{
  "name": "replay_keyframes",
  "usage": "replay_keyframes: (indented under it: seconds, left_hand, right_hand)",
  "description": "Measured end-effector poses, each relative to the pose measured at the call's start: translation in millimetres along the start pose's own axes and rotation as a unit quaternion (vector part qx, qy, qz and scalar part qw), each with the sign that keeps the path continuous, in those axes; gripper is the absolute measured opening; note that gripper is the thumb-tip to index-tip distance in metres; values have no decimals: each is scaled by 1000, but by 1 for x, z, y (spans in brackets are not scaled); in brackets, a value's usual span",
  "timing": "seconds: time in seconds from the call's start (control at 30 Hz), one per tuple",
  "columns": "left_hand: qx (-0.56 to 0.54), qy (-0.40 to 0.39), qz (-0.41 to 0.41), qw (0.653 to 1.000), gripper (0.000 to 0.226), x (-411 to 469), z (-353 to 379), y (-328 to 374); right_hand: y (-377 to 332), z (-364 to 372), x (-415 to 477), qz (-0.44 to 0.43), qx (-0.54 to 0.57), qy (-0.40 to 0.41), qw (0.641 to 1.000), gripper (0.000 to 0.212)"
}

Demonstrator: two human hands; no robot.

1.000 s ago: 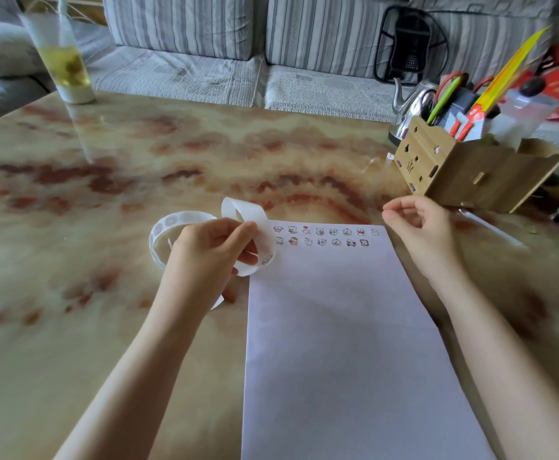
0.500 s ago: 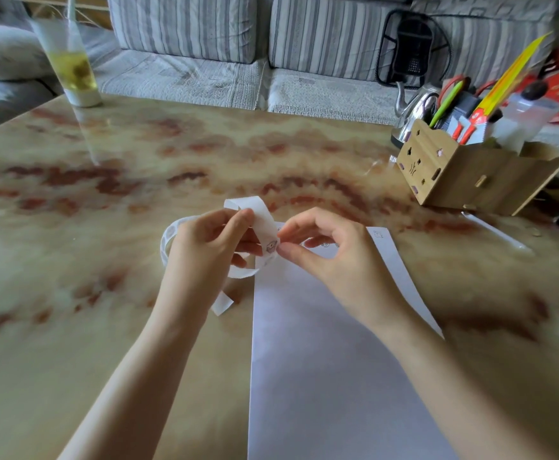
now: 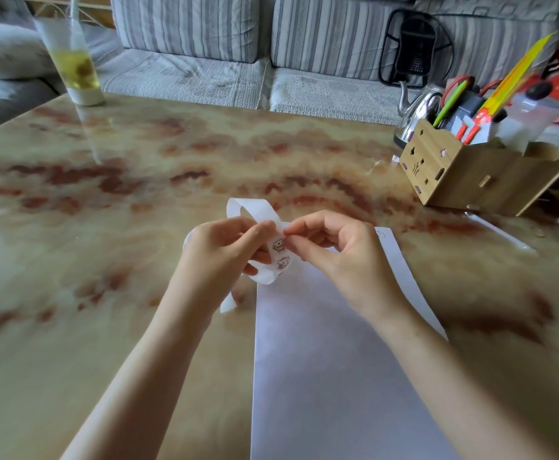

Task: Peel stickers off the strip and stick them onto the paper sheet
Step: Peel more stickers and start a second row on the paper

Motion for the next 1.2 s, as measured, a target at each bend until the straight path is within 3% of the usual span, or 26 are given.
replay_keyframes:
  seconds: [0.33,0.67,1.03,1.2]
  left_hand:
    - [25,5,5,1000,21,1,0,-2]
    - [36,14,11,999,20,2,1,-4]
    - [41,19,9,999,21,2,2,-6]
    - [68,43,10,997,23,3,1,-7]
  right_hand:
    - [-1,0,-3,-46,-82,-3,996,5]
    - [0,2,-1,-55,-89,8,995,4]
    - [4,3,-4,-132,-209,19,969,4]
    - [-4,1,-3,-93,-145,-5,985,5]
Point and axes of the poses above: each hand's wrist, its own x-axis towards the middle knuckle, its own z-axis out of the palm, y = z × x, the point moved 1 cm from there along x, towards the middle knuckle, and after that the axes turned 3 degrees about x, right-handed, at the moved point
